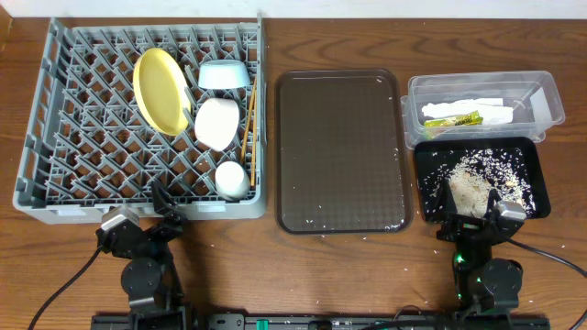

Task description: Sort waste into correct bins and load items into the dishwasher

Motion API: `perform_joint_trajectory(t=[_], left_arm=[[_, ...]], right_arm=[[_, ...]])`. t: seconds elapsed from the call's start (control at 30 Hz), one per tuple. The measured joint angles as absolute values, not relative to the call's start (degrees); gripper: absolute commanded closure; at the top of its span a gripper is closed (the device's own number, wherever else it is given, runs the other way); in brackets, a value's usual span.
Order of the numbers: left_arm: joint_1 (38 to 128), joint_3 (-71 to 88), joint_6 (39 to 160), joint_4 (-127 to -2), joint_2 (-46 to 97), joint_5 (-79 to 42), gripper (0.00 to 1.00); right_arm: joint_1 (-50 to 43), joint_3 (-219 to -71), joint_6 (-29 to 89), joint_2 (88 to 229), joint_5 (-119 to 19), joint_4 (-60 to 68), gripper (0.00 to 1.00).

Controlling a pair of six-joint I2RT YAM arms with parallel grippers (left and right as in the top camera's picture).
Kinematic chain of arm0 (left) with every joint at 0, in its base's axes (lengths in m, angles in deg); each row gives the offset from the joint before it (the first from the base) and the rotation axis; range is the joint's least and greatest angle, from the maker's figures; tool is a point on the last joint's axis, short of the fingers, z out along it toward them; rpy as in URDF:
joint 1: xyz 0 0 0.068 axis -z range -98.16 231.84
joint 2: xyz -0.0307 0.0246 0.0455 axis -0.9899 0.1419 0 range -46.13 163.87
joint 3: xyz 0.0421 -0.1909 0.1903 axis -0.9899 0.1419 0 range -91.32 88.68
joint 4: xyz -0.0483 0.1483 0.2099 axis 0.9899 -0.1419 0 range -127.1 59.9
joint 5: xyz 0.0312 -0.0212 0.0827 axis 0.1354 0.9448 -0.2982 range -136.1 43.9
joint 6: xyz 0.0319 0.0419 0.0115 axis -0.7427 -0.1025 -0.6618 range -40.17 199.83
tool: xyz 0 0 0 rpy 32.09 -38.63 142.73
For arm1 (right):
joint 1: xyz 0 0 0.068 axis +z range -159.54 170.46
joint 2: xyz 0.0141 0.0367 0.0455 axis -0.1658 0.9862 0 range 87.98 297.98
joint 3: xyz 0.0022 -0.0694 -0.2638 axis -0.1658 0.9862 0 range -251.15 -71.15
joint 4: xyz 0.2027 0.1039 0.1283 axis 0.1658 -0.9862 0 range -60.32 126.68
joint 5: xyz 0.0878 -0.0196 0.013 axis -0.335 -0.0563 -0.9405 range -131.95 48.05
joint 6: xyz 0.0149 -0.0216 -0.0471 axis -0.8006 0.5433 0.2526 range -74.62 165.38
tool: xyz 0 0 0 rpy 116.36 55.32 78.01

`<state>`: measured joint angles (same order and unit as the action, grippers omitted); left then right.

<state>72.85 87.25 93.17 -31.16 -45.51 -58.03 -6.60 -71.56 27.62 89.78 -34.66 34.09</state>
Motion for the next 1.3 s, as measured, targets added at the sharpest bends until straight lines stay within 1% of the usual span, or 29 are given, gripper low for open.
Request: perform_joint_trajectory(t=[1.3], left_arm=[[72.9, 87.2, 93.1, -31.1, -45.5, -58.0, 0.08]], right_arm=[[-6.6, -71.6, 28.5, 88.8, -36.0, 33.3, 0.01]])
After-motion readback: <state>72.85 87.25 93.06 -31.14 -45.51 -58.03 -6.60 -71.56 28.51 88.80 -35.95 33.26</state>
